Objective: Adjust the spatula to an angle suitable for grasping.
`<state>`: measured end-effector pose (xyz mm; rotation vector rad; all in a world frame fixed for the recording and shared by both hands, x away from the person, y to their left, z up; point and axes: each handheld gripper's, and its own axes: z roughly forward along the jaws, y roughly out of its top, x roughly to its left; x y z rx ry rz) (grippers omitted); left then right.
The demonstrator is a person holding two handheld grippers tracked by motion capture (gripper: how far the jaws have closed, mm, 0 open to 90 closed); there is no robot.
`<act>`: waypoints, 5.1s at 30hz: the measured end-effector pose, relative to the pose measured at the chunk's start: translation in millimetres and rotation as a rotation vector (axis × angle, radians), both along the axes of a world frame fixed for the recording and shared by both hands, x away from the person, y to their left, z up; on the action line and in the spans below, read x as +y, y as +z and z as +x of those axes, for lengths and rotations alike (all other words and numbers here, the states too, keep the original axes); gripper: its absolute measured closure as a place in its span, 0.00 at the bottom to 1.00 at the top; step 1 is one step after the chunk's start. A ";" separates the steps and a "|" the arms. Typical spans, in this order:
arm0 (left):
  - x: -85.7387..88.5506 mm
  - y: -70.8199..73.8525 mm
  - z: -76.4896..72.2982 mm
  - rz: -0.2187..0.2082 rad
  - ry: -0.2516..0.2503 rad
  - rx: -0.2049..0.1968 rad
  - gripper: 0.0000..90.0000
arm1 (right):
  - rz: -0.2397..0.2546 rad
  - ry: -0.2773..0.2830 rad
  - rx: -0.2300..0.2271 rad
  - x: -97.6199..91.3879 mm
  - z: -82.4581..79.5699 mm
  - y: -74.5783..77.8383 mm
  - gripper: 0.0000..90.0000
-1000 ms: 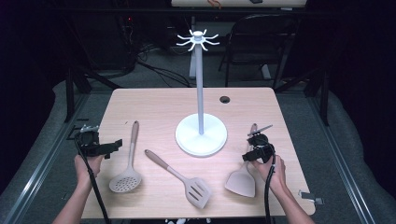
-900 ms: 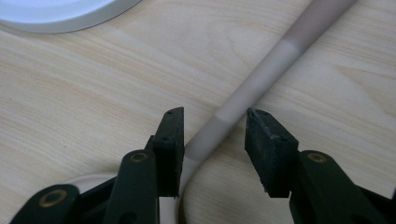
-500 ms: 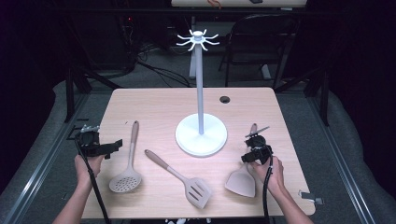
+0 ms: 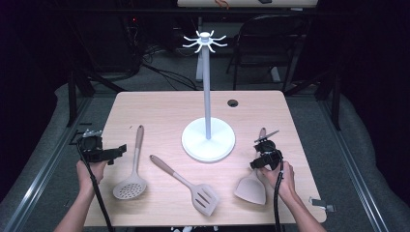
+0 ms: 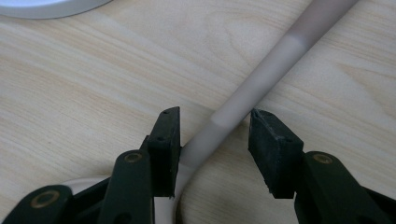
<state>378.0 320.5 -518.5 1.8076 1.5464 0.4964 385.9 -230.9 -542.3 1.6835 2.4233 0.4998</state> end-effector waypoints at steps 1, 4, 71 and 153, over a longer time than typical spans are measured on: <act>0.0 0.0 0.0 0.000 0.000 0.000 0.00 | 0.002 0.011 0.000 -0.1 0.3 0.1 0.60; -0.2 -0.3 0.3 0.001 0.000 0.000 0.00 | -0.018 0.032 0.002 -1.6 1.2 0.6 0.61; -1.3 0.3 0.5 0.000 -0.015 -0.004 0.00 | -0.120 0.079 0.107 -12.4 20.1 2.2 0.78; -11.2 2.1 3.1 -0.003 -0.075 -0.027 0.00 | 0.043 0.223 -0.168 -10.0 -23.2 51.0 0.87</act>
